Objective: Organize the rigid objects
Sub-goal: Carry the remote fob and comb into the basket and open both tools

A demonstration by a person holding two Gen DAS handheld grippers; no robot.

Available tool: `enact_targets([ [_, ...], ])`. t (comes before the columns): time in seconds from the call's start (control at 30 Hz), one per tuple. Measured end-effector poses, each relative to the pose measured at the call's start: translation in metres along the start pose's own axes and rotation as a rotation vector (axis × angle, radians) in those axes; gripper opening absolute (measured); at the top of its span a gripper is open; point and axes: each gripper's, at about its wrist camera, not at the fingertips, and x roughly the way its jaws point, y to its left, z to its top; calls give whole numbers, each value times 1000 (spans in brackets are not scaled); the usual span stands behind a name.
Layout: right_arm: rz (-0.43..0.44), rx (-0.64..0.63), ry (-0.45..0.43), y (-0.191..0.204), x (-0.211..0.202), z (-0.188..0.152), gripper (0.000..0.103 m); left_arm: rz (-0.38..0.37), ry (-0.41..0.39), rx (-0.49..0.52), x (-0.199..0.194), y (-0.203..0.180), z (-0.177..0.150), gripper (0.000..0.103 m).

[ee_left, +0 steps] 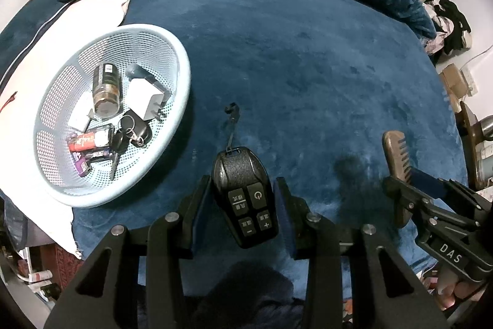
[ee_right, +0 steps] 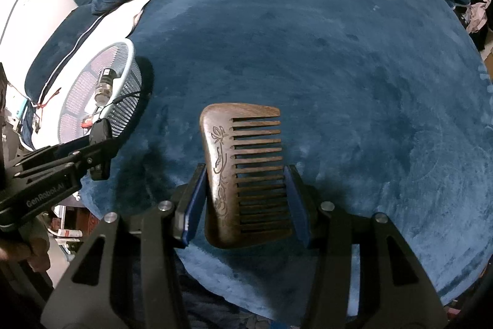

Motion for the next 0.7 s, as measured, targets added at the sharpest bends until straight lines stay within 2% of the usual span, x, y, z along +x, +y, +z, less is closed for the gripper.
enact_targets([
  [0.33,1,-26,-4,22,3,3,51,0,-11,-33,-6,22,-4,41],
  [0.7,20,-72,-5,55,14,15,51,28,-50,-130,-20,77,-5,41],
])
